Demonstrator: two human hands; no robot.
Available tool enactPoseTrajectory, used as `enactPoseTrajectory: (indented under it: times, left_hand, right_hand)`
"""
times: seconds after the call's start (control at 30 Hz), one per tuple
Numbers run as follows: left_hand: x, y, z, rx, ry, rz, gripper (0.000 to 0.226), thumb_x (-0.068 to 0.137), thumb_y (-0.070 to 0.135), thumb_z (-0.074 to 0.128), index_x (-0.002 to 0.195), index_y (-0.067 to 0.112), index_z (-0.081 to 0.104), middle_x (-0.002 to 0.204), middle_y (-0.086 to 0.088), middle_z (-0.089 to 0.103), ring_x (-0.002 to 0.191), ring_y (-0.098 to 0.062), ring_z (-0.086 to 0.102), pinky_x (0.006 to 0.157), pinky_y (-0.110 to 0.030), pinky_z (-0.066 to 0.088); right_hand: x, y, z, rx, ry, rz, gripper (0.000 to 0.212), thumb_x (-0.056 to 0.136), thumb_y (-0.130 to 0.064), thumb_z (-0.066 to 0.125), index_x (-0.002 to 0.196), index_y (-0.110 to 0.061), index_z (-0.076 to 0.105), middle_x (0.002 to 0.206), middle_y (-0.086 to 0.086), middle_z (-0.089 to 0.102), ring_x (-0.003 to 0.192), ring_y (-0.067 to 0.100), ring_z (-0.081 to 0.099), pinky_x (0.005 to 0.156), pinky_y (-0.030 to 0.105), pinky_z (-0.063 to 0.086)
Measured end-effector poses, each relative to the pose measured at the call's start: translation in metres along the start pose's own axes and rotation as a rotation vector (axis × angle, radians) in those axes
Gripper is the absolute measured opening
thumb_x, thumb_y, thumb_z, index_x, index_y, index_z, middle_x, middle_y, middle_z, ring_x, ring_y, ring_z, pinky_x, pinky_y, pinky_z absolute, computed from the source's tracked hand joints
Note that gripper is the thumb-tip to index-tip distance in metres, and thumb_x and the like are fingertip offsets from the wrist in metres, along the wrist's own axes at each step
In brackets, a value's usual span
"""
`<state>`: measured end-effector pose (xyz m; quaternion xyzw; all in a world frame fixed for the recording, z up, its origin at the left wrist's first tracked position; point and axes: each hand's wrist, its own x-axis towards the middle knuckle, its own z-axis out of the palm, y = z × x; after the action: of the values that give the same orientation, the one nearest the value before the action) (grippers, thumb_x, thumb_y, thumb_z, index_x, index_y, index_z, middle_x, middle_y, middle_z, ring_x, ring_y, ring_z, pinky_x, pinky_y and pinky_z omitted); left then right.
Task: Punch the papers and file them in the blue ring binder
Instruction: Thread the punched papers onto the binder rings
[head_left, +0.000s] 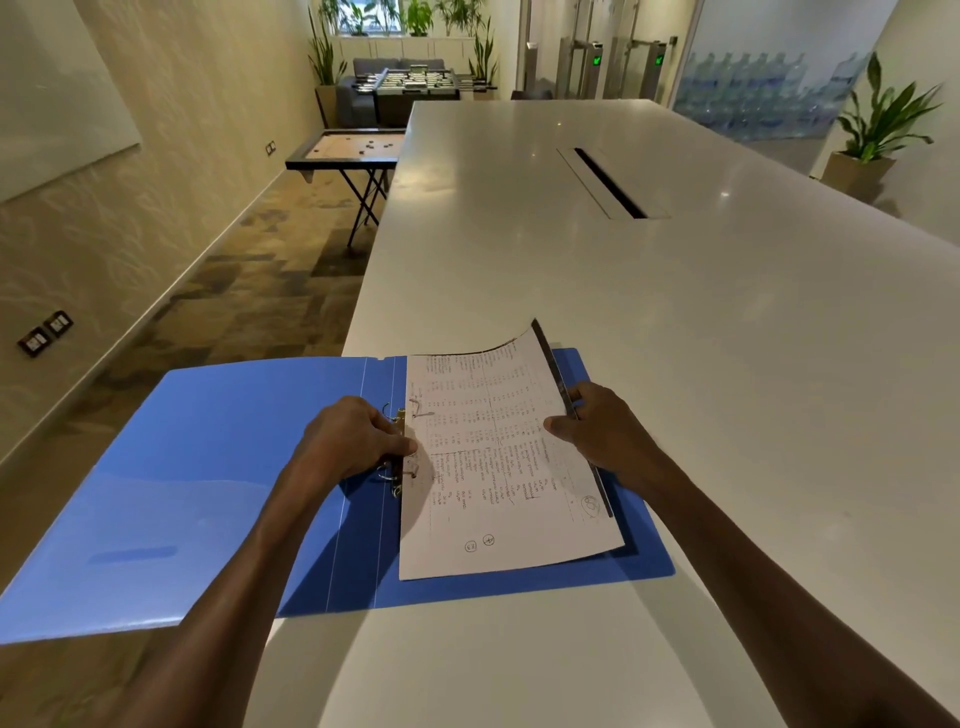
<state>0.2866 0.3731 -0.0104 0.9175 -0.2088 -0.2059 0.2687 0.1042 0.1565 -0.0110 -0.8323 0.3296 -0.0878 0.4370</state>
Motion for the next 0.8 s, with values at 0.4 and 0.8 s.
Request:
enactPoseTrajectory:
  times: [0.4, 0.8]
  left_hand:
    - [-0.015, -0.019, -0.015, -0.366, -0.179, -0.042, 0.023, 0.083, 0.032, 0.073, 0.08, 0.01, 0.077, 0.071, -0.003, 0.076, 0.061, -0.01, 0.068, 0.054, -0.016, 0.053]
    - [-0.033, -0.035, -0.016, -0.538, -0.264, 0.059, 0.023, 0.084, 0.032, 0.067, 0.088, 0.014, 0.08, 0.089, -0.003, 0.077, 0.083, -0.014, 0.071, 0.066, -0.016, 0.054]
  right_hand:
    - [-0.002, 0.005, 0.01, -0.394, 0.334, -0.096, 0.034, 0.089, -0.027, 0.064, 0.114, -0.005, 0.057, 0.112, 0.013, 0.057, 0.095, 0.023, 0.059, 0.075, 0.024, 0.041]
    - [-0.022, -0.049, 0.051, 0.076, -0.181, -0.34, 0.014, 0.091, -0.02, 0.063, 0.094, -0.011, 0.072, 0.069, -0.006, 0.067, 0.057, 0.001, 0.063, 0.051, 0.012, 0.047]
